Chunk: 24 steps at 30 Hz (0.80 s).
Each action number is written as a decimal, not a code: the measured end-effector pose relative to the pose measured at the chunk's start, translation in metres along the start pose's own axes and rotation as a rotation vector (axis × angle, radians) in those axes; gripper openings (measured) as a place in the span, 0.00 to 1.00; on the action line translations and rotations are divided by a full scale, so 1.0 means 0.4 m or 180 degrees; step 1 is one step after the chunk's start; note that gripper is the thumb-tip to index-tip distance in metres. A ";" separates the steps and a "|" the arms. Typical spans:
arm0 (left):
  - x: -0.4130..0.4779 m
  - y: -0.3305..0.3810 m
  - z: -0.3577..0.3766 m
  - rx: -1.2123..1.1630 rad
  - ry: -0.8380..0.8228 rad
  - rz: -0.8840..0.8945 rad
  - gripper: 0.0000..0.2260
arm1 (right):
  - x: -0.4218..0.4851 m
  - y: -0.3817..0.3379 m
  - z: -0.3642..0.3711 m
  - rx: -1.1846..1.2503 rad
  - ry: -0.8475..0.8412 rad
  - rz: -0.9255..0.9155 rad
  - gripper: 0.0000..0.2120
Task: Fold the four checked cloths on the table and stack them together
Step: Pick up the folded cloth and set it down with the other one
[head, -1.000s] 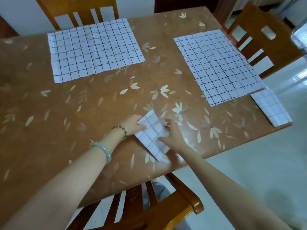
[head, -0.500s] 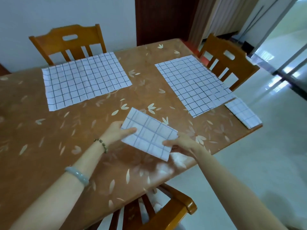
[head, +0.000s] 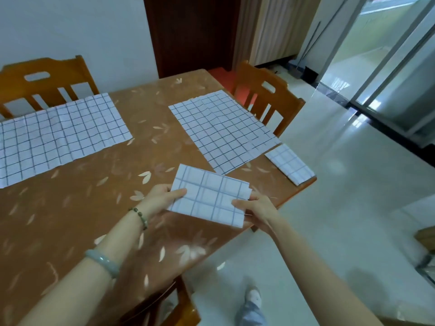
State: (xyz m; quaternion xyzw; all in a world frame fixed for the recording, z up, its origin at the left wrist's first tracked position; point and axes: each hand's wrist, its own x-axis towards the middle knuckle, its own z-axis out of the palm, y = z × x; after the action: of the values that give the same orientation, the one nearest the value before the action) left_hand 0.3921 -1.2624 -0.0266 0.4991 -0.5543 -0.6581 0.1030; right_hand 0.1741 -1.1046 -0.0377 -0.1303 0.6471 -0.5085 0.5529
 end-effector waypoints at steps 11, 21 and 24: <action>0.097 0.099 0.380 -0.0010 0.0097 -0.0076 0.07 | 0.041 -0.106 -0.381 -0.0045 -0.0048 0.0141 0.13; 0.231 0.132 0.465 -0.0072 0.0402 -0.0361 0.11 | 0.111 -0.112 -0.476 0.0316 0.0014 0.0338 0.16; 0.288 0.146 0.482 0.0434 0.0375 -0.0169 0.03 | 0.140 -0.099 -0.482 0.0345 0.0122 0.0447 0.17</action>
State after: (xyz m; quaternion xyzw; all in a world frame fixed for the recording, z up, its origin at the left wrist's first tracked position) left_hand 0.1635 -1.2423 -0.0623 0.5573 -0.5773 -0.5909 0.0838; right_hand -0.0251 -1.0641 -0.0633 -0.0447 0.6366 -0.5052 0.5809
